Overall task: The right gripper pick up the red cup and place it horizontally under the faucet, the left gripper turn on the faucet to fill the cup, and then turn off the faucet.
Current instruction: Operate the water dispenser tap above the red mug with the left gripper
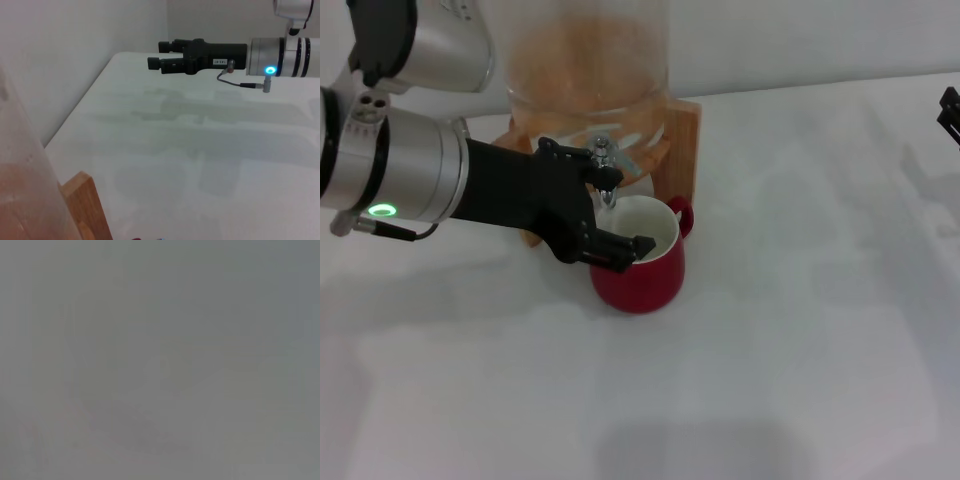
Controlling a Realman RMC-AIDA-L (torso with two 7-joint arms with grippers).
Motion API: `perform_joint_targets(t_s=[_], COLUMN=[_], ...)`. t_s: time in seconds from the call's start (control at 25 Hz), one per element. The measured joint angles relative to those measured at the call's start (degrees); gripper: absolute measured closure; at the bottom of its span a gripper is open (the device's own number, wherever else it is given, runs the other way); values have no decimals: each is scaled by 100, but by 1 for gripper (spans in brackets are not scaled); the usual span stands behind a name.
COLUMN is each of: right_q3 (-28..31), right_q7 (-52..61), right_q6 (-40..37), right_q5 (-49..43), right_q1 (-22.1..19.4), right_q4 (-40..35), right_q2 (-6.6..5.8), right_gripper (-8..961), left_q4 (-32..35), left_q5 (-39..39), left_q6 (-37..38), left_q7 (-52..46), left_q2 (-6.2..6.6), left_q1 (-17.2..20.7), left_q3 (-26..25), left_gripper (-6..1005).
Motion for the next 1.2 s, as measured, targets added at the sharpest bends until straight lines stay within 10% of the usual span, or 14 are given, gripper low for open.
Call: perform_joint_targets(t_s=[1.2], right_q3=[0], right_q7=[-8], right_q6=[-23], right_q5=[0], right_q1=[-6], right_q4=[67], right_q2=[-9], right_gripper=[110], left_q4=[-293], left_q5=[76], left_q6=[179], left_q7=[50], left_q2=[0], left_q1=[-244], left_q3=[127], left_gripper=[162])
